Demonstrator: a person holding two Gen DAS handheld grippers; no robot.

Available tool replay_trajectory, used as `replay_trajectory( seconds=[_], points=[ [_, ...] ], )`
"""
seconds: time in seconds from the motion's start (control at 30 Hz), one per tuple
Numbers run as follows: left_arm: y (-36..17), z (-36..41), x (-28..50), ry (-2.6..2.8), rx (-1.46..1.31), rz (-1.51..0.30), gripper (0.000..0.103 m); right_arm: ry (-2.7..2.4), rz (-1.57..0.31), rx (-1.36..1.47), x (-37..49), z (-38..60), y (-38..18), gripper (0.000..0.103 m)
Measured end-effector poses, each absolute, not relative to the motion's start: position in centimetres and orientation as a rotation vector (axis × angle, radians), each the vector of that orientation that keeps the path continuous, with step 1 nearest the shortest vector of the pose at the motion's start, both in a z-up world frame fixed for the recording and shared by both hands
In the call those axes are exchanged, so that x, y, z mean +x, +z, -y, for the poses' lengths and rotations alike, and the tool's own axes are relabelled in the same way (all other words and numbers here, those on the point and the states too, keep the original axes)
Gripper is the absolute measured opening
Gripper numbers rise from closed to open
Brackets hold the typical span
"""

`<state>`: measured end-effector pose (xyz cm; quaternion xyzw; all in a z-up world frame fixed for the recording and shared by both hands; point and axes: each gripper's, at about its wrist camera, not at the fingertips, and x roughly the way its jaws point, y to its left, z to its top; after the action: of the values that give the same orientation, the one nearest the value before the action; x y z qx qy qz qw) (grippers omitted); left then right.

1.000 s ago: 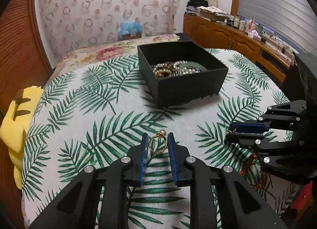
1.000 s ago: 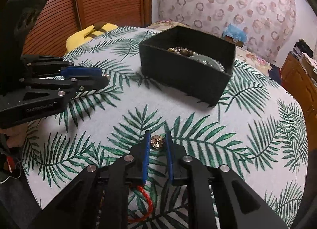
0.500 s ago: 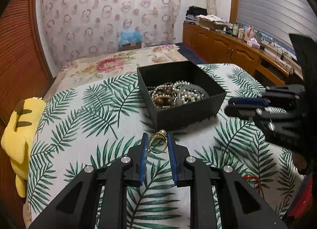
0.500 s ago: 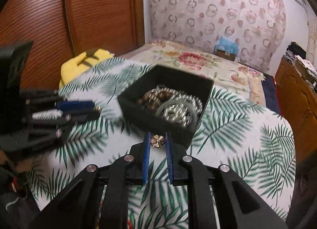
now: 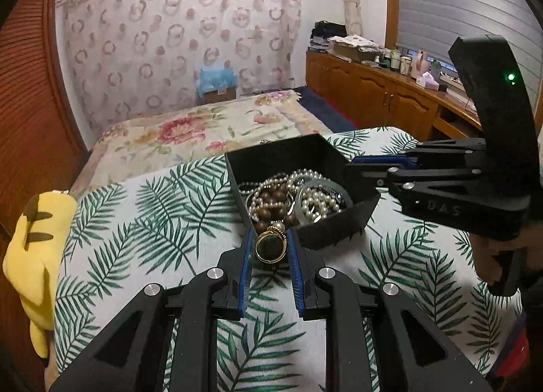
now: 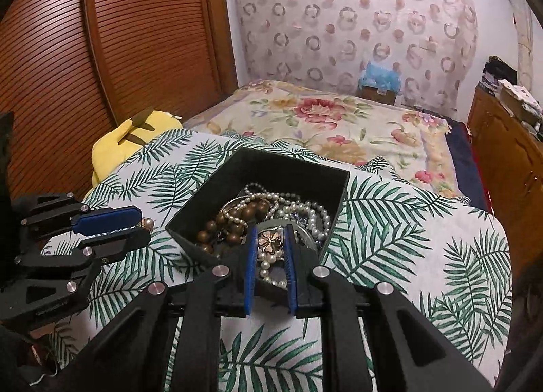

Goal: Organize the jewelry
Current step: 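Carry the gold ring and gold earring over the black box with both tools, then open the left tool over the box while the right tool releases the earring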

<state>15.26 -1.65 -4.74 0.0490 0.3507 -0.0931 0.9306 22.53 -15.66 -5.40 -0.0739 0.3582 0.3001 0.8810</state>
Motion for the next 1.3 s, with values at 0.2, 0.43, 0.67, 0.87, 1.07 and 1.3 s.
replay_trajectory(
  seconds=[0.2, 0.43, 0.67, 0.87, 1.07, 1.3],
  points=[
    [-4.6, 2.0, 16.4, -0.21, 0.093, -0.724, 0.018, 0.622, -0.75, -0.155, 23.1, 15.6, -5.6, 0.017],
    [-4.5, 2.5, 17.8, -0.212, 0.102, -0.727, 0.018, 0.606, -0.735, -0.153, 24.0, 15.9, -5.5, 0.024],
    [-4.5, 2.5, 18.6, -0.204, 0.104, -0.731, 0.018, 0.6, -0.723, -0.137, 23.9, 16.8, -5.4, 0.027],
    [-4.6, 2.7, 19.2, -0.204, 0.108, -0.735, 0.018, 0.587, -0.707, -0.139, 22.9, 17.7, -5.2, 0.027],
    [-4.7, 3.2, 20.7, -0.208, 0.098, -0.744, 0.018, 0.584, -0.695, -0.148, 21.7, 18.7, -5.0, 0.027],
    [-4.7, 3.9, 22.1, -0.2, 0.091, -0.745, 0.029, 0.565, -0.689, -0.16, 20.7, 19.9, -5.1, 0.027]
  ],
)
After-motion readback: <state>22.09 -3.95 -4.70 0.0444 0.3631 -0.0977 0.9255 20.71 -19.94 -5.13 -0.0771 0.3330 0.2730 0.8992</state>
